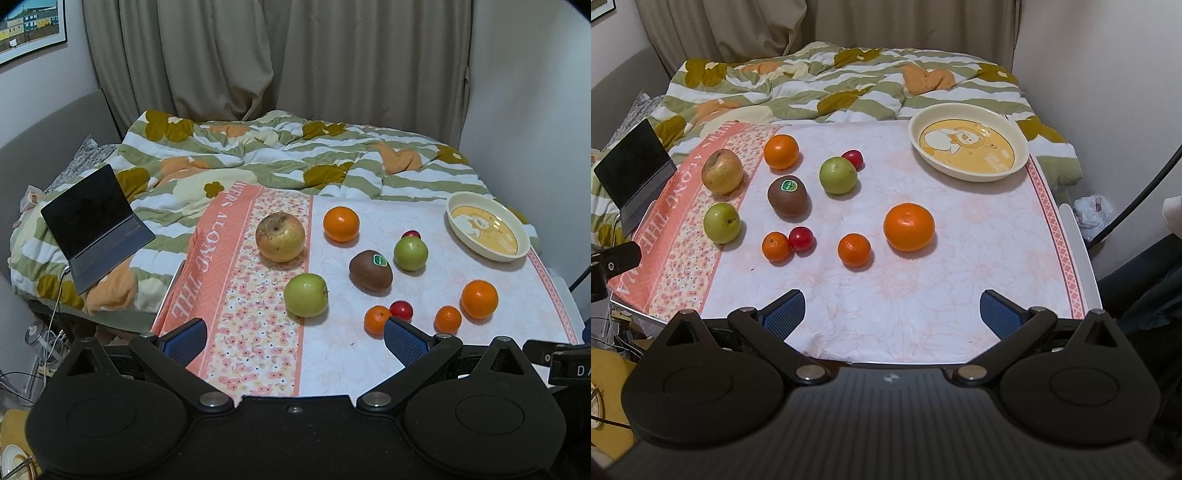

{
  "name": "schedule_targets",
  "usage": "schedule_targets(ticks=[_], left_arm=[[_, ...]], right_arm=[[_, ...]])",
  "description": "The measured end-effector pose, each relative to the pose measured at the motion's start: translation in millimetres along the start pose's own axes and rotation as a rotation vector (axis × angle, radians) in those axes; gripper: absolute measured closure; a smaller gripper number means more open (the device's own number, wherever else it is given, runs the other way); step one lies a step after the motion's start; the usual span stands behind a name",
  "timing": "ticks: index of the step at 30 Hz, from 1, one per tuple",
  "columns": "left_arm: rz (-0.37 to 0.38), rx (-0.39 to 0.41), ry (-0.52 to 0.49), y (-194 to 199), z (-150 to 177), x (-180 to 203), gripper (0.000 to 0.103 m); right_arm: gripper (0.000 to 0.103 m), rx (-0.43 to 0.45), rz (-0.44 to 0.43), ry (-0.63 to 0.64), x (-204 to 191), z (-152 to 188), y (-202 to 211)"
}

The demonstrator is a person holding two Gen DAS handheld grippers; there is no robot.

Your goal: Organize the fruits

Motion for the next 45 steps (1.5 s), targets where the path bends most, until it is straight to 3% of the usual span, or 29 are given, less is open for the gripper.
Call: schedule_targets(ticks=[7, 11, 20, 25, 28, 32, 41, 45], left_arm=[[-0.018, 0.009, -0.006, -20.6, -4.0, 1.4, 0.0], [-0.026, 0.053, -0.034, -38.7, -0.5, 5.3, 0.0], [-0.028, 0.124, -0.119, -95.1, 6.4, 13.0, 0.0], [0.003, 0.116, -0.154, -123.8, 6.2, 15.9, 0.003], [0.026, 0.1, -0.175, -139.3, 6.1, 18.5, 0.012], [0.057, 0.063, -0.196, -158.7, 7.5, 24.3, 0.013], [0.115, 0.021, -0.229, -179.2, 6.8, 28.5, 0.041], [0.134, 0.019, -0.223, -180.8, 4.9, 27.1, 0.041]], right_arm=[[0.0, -0.039, -0.02, 0.03, 8.9, -7.9, -24.2], [0.0, -0.047, -0.045, 0.052, 9.0, -7.4, -46.9], [0.0, 0.029, -0.065, 0.047, 1.2, -3.5, -94.6], [0.0, 0.069, -0.063, 0.036, -2.2, 0.4, -112.6], [0.0, 0.071, -0.063, 0.044, -5.8, 2.6, -123.0], [0.0, 0.072, -0.047, 0.049, -10.9, 6.5, -134.1], [0.0, 0.085, -0.018, 0.038, -18.4, 2.4, -150.3], [0.003, 0.085, -0.022, 0.035, -20.4, 0.8, -155.9]])
Point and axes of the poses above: each gripper's, at about its wrist camera, not at the fingertips, and y roughly against the way its jaws point, x to its right, z to its underside, the point moved 5 cm from there along -y, roughly the way its jaws point, and after that the axes turned 7 degrees about -z, right-handed, at the moved point
